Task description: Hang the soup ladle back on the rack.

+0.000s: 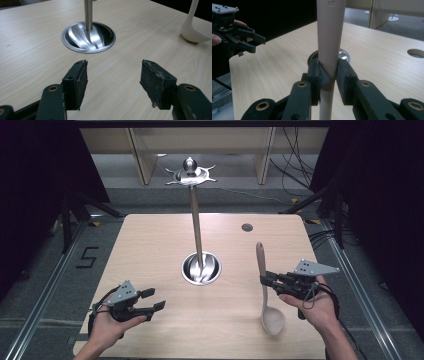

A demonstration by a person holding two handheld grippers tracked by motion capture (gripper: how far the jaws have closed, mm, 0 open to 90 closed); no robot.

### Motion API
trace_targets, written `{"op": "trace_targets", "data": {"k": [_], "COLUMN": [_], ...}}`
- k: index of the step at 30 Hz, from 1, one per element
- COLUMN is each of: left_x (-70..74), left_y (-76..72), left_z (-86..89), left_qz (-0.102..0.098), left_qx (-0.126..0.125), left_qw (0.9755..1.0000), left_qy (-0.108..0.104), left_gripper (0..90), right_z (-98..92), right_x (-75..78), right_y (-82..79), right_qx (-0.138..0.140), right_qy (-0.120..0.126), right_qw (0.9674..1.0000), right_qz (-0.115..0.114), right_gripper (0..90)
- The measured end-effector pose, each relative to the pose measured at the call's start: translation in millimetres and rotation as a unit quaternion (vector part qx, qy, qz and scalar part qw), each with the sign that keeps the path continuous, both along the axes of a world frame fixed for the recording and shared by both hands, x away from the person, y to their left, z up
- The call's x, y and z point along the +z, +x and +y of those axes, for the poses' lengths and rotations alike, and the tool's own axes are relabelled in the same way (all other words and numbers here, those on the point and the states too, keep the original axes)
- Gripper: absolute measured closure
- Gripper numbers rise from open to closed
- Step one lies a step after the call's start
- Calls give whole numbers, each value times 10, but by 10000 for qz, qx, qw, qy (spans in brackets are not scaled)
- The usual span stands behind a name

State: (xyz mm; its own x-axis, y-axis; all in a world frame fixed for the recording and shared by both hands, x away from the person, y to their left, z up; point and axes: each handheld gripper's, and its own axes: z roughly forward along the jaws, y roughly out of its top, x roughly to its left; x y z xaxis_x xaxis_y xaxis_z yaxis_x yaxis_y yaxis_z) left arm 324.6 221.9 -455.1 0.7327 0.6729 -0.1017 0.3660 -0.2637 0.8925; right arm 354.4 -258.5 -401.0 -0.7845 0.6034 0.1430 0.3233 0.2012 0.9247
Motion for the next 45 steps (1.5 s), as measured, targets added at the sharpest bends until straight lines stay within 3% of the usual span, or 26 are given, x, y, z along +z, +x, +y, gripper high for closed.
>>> {"op": "trace_targets", "data": {"k": [1,2,3,5,9,10,11,13,14,20,21,22,24,27,30,31,33,34,36,38,39,40,42,44,45], "left_x": [16,39,67,125,286,334,426,477,522,793,852,852,900,986,1031,1053,1099,1122,1179,1192,1202,1209,1215,1210,1207], "left_y": [1,7,9,12,31,42,71,83,101,157,177,177,199,240,255,264,273,273,267,262,264,266,275,285,289], "left_z": [-13,-32,-53,-109,-225,-254,-321,-352,-389,-596,-649,-649,-691,-800,-867,-904,-983,-1024,-1158,-1204,-1244,-1284,-1355,-1422,-1452], "left_qz": [-28,-79,-113,-143,-354,-411,-519,-565,-627,-849,-915,-915,-919,-922,-929,-930,-915,-909,-912,-889,-893,-867,-826,-780,-769], "left_qx": [0,-41,-51,-84,-126,-129,-173,-180,-226,-383,-433,-433,-432,-447,-500,-547,-632,-675,-803,-831,-862,-899,-925,-947,-971], "left_qw": [10000,9999,9999,9994,9983,9980,9966,9962,9953,9921,9911,9911,9910,9901,9899,9899,9896,9892,9878,9874,9873,9870,9869,9872,9873], "left_qy": [-32,-72,-100,-297,-446,-470,-610,-633,-704,-841,-862,-862,-877,-958,-944,-915,-917,-932,-974,-1008,-996,-1010,-1031,-1018,-998], "left_gripper": [380,382,383,395,412,412,420,426,435,461,463,464,467,481,484,484,485,486,489,491,495,495,496,499,502], "right_z": [21,30,49,97,167,174,242,268,301,471,478,478,517,562,625,647,677,687,755,757,789,789,798,814,818], "right_x": [15,23,40,80,132,142,172,191,204,281,285,285,284,267,259,252,251,259,258,263,263,263,253,253,253], "right_y": [-26,-20,-39,-40,-76,-53,-77,-87,-82,-106,-93,-93,-127,-116,-131,-118,-132,-126,-139,-123,-139,-139,-102,-120,-124], "right_qx": [12,14,7,42,46,76,122,164,169,224,192,192,151,116,76,126,39,124,91,105,77,77,81,70,53], "right_qy": [50,36,46,33,55,-19,106,114,144,33,-4,-4,90,46,77,98,149,58,119,18,35,35,11,1,-25], "right_qw": [9999,10000,10000,9998,9999,9993,9995,9994,9988,9987,9975,9975,9990,9987,9991,9986,9988,9988,9991,9987,9995,9995,9985,9994,9994], "right_qz": [108,-3,39,-205,-128,-354,-286,-290,-436,-448,-675,-675,-418,-499,-413,-513,-467,-480,-392,-490,-306,-306,-537,-339,-349], "right_gripper": [749,749,749,749,748,749,749,749,749,749,749,749,749,749,748,748,749,748,749,748,748,748,748,748,748]}}
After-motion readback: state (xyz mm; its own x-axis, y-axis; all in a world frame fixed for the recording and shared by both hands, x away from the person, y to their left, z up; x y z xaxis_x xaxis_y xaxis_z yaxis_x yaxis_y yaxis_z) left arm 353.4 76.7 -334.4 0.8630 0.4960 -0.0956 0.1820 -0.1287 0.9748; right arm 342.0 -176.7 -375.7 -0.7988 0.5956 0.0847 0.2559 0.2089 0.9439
